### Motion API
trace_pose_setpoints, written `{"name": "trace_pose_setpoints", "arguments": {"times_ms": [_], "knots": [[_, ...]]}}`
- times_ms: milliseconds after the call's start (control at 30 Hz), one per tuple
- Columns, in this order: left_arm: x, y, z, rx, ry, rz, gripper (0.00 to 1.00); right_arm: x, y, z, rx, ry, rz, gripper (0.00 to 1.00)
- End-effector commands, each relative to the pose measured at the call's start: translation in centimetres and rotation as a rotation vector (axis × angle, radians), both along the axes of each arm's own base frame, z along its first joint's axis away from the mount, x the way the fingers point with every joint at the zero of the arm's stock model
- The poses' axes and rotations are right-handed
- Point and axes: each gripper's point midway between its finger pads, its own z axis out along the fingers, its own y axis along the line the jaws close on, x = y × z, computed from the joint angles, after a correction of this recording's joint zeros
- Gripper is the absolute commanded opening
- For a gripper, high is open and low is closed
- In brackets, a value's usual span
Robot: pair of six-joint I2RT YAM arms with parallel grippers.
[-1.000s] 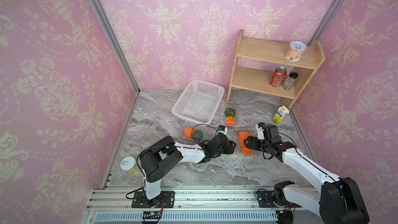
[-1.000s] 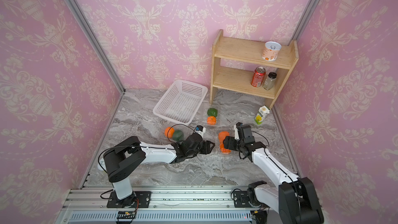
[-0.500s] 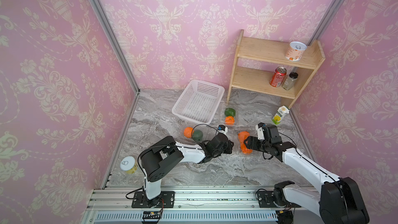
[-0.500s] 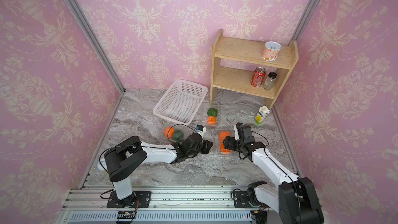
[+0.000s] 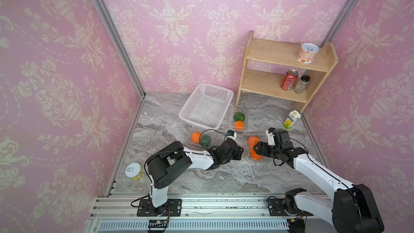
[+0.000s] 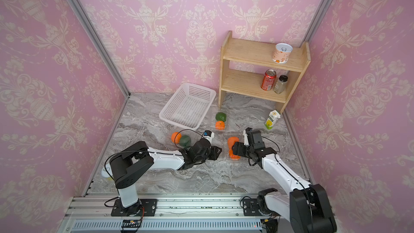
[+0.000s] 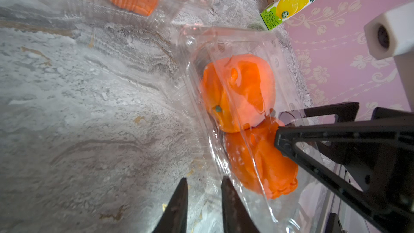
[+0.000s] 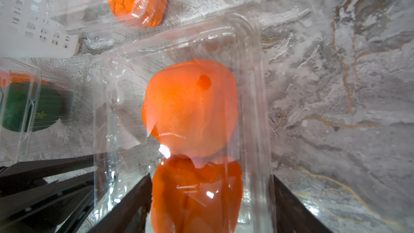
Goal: Take oranges out of containers
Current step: Open the packing box at the center of the board.
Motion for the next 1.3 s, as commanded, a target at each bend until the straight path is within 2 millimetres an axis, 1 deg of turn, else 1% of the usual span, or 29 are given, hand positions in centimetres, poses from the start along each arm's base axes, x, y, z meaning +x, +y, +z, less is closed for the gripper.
{"name": "trace_pose_setpoints", "arguments": {"times_ms": [0, 133, 300, 400, 633, 767, 800, 833, 1133, 1267], "knots": [[-0.7, 0.3, 0.0, -0.007, 0.02, -0.023, 0.27, -1.9, 0.0, -1.9, -0.021, 0.093, 0.015, 0.8], [-0.8, 0.8, 0.4, 0.012, 0.011, -0.02, 0.27, -1.9, 0.0, -1.9, -0.022, 0.092, 0.012, 0.8], [-0.8, 0.1, 0.0, 0.004, 0.025, -0.036, 0.27, -1.9, 0.0, -1.9, -0.022, 0.093, 0.012, 0.8], [-0.8, -0.3, 0.3, -0.026, 0.029, -0.037, 0.27, -1.9, 0.0, -1.9, -0.021, 0.093, 0.013, 0.8], [-0.7, 0.5, 1.2, -0.024, 0.002, -0.017, 0.26, -1.9, 0.0, -2.0, -0.023, 0.096, 0.016, 0.8], [-0.6, 0.5, 1.4, -0.015, -0.003, -0.02, 0.23, -1.9, 0.0, -2.0, -0.023, 0.097, 0.016, 0.8], [-0.6, 0.4, 1.4, -0.015, -0.002, -0.018, 0.2, -1.9, 0.0, -2.0, -0.023, 0.097, 0.016, 0.8], [-0.5, 0.4, 1.5, -0.016, -0.004, -0.016, 0.19, -1.9, 0.0, -2.0, -0.023, 0.096, 0.016, 0.8], [-0.6, 0.2, 1.6, -0.024, 0.001, -0.02, 0.2, -1.9, 0.0, -2.1, -0.024, 0.103, 0.016, 0.8], [-0.4, 1.0, 1.9, -0.008, -0.008, 0.005, 0.21, -1.9, 0.1, -2.1, -0.024, 0.103, 0.017, 0.8]]}}
